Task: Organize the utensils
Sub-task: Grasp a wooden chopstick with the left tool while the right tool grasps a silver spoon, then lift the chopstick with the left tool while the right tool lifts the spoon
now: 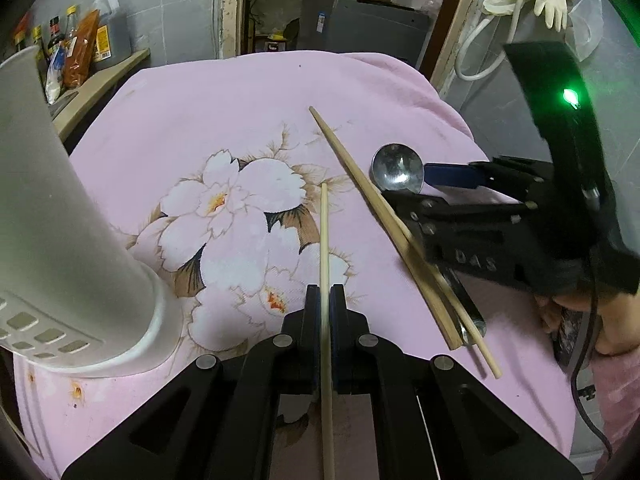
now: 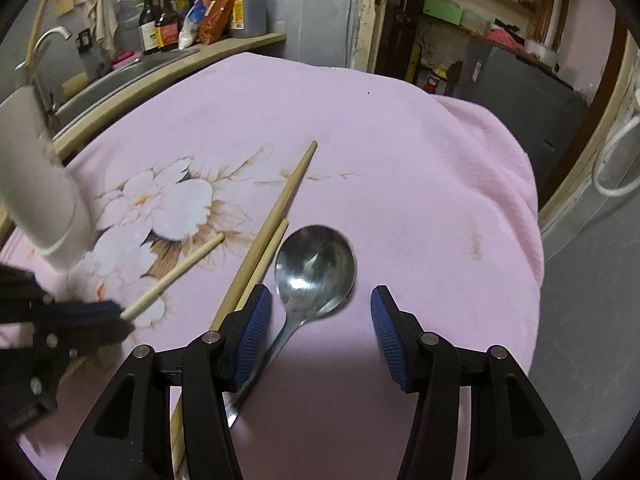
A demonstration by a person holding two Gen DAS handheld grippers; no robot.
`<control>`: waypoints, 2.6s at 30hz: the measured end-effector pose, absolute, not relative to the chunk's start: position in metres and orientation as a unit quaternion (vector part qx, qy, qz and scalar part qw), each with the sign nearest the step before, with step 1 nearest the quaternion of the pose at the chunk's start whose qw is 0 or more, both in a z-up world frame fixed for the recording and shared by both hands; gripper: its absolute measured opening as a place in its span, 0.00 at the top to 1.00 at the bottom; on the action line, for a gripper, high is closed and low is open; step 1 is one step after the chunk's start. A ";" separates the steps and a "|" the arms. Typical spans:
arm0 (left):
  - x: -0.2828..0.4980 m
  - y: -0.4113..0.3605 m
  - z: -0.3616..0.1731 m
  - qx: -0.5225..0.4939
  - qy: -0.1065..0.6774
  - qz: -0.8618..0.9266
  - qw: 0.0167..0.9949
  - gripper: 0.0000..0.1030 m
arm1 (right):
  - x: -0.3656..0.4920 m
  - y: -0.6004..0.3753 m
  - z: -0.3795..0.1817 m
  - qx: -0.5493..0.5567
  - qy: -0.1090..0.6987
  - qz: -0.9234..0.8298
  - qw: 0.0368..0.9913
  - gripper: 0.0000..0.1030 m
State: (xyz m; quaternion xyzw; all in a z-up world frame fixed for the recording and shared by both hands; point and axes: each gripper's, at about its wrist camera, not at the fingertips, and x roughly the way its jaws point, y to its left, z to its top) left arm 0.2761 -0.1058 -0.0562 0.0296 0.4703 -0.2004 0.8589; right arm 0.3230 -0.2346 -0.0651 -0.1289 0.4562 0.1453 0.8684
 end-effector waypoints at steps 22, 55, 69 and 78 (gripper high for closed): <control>0.259 -0.096 -0.045 -0.014 0.434 -0.228 0.871 0.97 | 0.300 -0.226 -0.051 -0.137 0.397 0.140 0.897 0.97; 0.235 -0.068 -0.022 -0.073 0.360 -0.249 0.896 0.97 | 0.262 -0.212 -0.034 -0.163 0.297 0.111 0.934 0.98; 0.185 -0.046 0.019 -0.093 0.136 -0.202 0.966 0.97 | 0.171 -0.212 0.019 -0.112 0.048 0.058 0.991 0.98; 0.175 -0.009 0.069 -0.099 0.050 -0.202 0.973 0.97 | 0.145 -0.182 0.075 -0.077 -0.055 0.107 0.990 0.98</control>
